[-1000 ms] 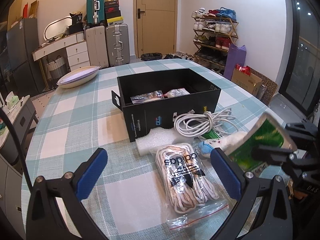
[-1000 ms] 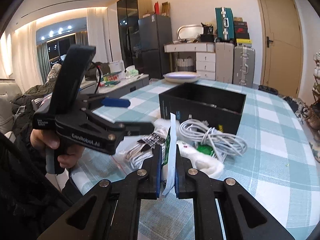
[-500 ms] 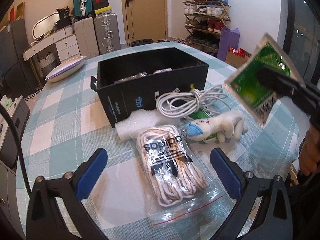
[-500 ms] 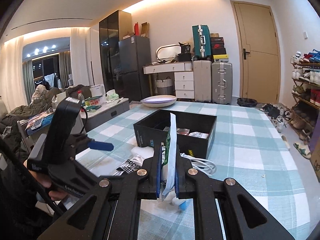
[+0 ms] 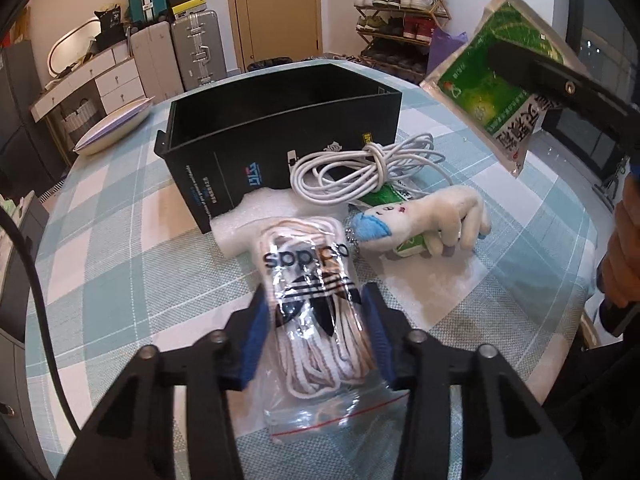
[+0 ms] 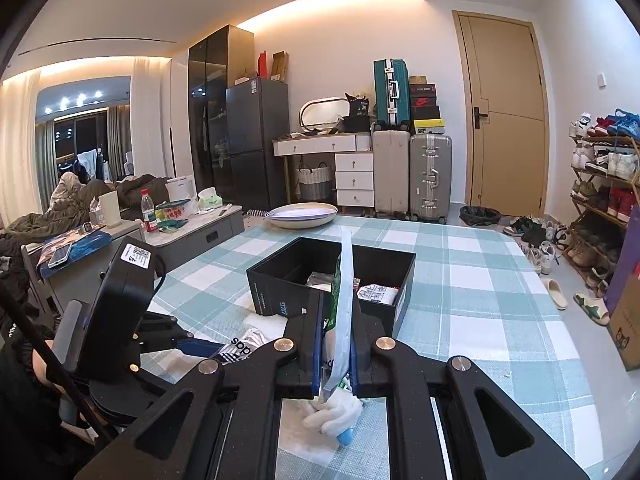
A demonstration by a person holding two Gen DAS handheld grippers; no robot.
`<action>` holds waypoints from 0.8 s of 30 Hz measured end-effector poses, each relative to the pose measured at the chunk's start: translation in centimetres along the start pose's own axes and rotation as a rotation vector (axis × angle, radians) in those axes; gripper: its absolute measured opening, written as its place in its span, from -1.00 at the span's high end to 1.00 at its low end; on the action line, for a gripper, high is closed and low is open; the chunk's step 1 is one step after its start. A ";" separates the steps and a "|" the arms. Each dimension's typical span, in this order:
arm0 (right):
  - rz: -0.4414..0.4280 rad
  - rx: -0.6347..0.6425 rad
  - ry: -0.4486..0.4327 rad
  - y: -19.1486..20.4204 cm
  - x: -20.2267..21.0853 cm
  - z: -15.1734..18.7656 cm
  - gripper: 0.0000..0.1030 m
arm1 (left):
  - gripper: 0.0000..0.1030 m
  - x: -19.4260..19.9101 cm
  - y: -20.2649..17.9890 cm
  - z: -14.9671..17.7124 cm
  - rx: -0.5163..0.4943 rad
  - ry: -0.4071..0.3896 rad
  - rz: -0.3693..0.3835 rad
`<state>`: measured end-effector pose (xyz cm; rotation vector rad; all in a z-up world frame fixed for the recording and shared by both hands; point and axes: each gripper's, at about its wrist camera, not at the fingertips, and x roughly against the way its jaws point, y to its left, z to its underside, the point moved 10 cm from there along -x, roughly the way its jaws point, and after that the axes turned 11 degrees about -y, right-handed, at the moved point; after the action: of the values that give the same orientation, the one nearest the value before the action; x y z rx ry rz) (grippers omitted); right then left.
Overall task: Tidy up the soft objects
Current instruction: 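Grasp the Adidas shoelace bag with the left gripper while the right gripper holds the green packet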
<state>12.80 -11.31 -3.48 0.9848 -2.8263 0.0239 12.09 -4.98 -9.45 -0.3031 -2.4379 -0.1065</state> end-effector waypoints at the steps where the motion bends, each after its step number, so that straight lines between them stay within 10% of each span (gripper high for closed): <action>1: 0.000 0.000 0.000 0.0 0.0 0.0 0.81 | 0.26 0.2 0.1 0.0 0.009 -0.001 0.007; 24: 0.014 -0.029 -0.059 -1.0 1.0 -2.5 0.81 | 0.40 5.4 3.7 -4.6 0.124 -0.205 -0.003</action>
<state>12.98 -12.52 -0.91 0.9748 -2.8786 -0.0448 11.82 -1.07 -2.51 -0.2663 -2.6342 0.0785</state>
